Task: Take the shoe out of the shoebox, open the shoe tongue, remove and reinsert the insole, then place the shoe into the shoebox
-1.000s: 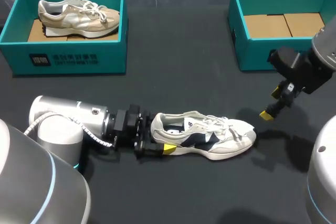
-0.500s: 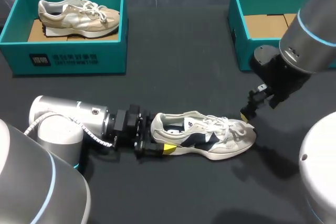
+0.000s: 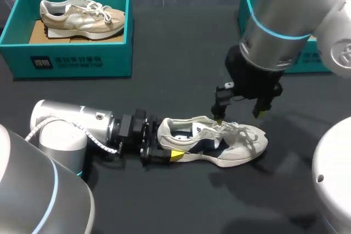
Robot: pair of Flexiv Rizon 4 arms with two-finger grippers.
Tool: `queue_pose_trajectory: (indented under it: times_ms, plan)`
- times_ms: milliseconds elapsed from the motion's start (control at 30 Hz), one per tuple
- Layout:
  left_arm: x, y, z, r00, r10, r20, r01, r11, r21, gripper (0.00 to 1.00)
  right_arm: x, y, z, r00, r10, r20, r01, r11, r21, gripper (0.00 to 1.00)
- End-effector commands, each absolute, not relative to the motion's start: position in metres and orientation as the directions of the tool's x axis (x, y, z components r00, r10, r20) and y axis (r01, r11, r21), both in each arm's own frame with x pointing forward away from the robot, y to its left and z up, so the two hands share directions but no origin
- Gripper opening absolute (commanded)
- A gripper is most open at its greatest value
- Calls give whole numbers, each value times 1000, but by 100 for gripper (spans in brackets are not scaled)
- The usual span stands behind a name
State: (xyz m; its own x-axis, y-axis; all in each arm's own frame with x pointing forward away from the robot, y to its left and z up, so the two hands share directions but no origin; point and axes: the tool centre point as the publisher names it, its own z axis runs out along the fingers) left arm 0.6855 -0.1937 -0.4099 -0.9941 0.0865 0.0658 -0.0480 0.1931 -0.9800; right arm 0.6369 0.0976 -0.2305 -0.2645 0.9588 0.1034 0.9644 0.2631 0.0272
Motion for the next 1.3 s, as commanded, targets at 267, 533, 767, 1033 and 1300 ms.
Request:
queue_pose_trajectory:
  times_ms: [267, 533, 767, 1033, 1300]
  plan:
    - [687, -194, -411, -994, 86, 66, -48, 193, -980, 0, 658, 129, -244, -279, 959, -50, 945, 265, -194, 100]
    - [687, -194, -411, -994, 86, 66, -48, 193, -980, 0, 653, 164, -261, -154, 949, -277, 979, 109, -171, 100]
    - [687, -194, -411, -994, 86, 66, -48, 193, -980, 0, 655, 162, -277, -116, 949, -293, 988, 81, -131, 100]
    - [687, -194, -411, -994, 86, 66, -48, 193, -980, 0, 658, 163, -279, -124, 941, -314, 985, 79, -152, 100]
    - [687, -194, -411, -994, 86, 66, -48, 193, -980, 0, 667, 157, -295, -47, 933, -356, 995, 11, -103, 100]
